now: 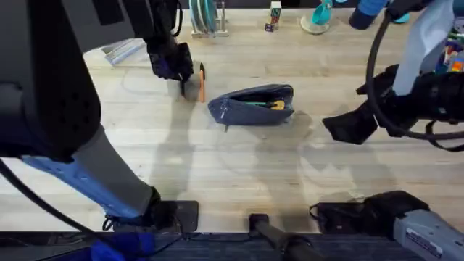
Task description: Unzip the bag, pick up the pens from the table one at a time and place them inside, then zip the bag closed.
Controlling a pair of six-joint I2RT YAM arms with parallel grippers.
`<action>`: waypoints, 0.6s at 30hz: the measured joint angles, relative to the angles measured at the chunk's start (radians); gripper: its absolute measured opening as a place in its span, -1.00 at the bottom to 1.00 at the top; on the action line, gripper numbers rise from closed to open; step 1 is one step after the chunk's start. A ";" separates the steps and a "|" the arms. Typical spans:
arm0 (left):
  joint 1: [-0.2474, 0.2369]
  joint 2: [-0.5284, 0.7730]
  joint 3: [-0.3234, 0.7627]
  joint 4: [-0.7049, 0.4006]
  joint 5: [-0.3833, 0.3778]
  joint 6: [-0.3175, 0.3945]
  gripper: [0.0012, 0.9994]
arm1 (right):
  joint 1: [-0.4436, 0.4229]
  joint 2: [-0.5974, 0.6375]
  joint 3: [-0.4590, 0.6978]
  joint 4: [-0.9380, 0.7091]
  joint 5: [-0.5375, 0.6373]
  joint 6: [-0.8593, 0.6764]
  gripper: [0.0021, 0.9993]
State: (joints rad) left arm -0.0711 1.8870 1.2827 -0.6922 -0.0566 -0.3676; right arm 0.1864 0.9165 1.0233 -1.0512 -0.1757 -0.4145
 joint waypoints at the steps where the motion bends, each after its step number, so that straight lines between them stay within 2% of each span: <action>1: 0.000 0.000 0.000 0.000 0.000 0.000 -0.91 | 0.000 0.000 0.000 0.000 0.000 0.000 1.00; 12: 0.000 0.000 0.001 -0.014 0.000 0.000 -0.91 | 0.000 0.000 0.000 0.000 0.000 0.000 1.00; 18: 0.000 -0.074 -0.016 -0.083 0.000 0.023 -0.91 | 0.000 0.000 0.000 0.000 0.000 0.000 1.00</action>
State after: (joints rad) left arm -0.0711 1.8127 1.2670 -0.7750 -0.0566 -0.3445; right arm 0.1864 0.9165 1.0233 -1.0512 -0.1757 -0.4145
